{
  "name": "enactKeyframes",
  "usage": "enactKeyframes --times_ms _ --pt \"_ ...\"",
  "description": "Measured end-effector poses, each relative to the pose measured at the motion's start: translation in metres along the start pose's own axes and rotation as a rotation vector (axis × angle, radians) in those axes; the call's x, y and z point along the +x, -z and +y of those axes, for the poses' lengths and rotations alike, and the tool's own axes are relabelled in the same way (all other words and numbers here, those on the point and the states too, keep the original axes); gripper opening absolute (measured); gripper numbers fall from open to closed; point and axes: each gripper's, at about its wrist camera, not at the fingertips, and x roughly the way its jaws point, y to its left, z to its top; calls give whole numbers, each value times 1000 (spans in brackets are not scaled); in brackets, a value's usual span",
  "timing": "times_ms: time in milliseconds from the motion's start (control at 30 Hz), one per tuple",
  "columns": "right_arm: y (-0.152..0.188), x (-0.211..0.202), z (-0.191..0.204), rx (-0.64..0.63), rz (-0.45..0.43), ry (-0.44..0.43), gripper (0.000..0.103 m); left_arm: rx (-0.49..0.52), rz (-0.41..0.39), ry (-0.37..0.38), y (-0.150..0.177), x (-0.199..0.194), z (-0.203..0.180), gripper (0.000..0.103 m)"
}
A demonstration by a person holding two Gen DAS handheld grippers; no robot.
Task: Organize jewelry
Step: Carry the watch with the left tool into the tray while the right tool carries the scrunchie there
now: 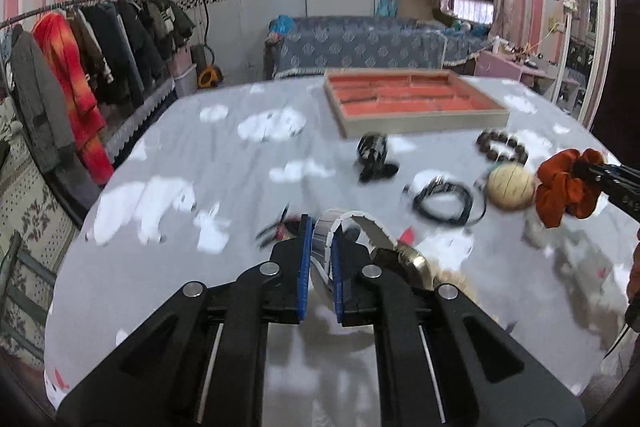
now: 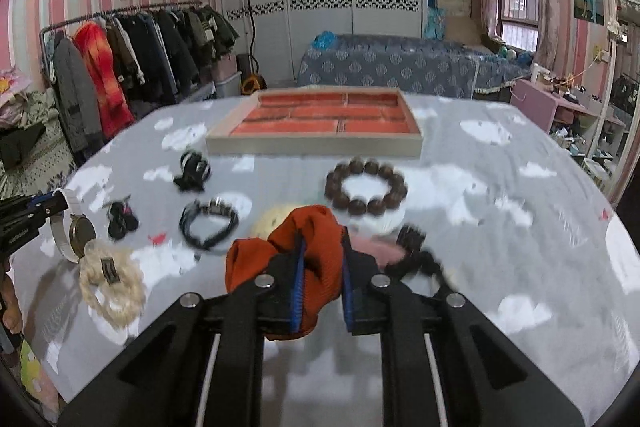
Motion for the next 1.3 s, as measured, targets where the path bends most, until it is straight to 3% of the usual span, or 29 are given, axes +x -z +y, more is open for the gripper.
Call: enactKeyframes --times_ms 400,700,967,1300 --pt "-71 26 -14 8 -66 -48 15 -8 -38 28 -87 38 -23 8" --pt "-134 71 -22 -13 -88 -17 15 -1 -27 20 -149 98 -47 8" --pt "-191 143 -41 14 -52 -8 15 -6 -43 -28 -206 174 -71 8" --pt "-220 250 -56 40 47 10 15 -43 88 -54 -242 285 -74 8"
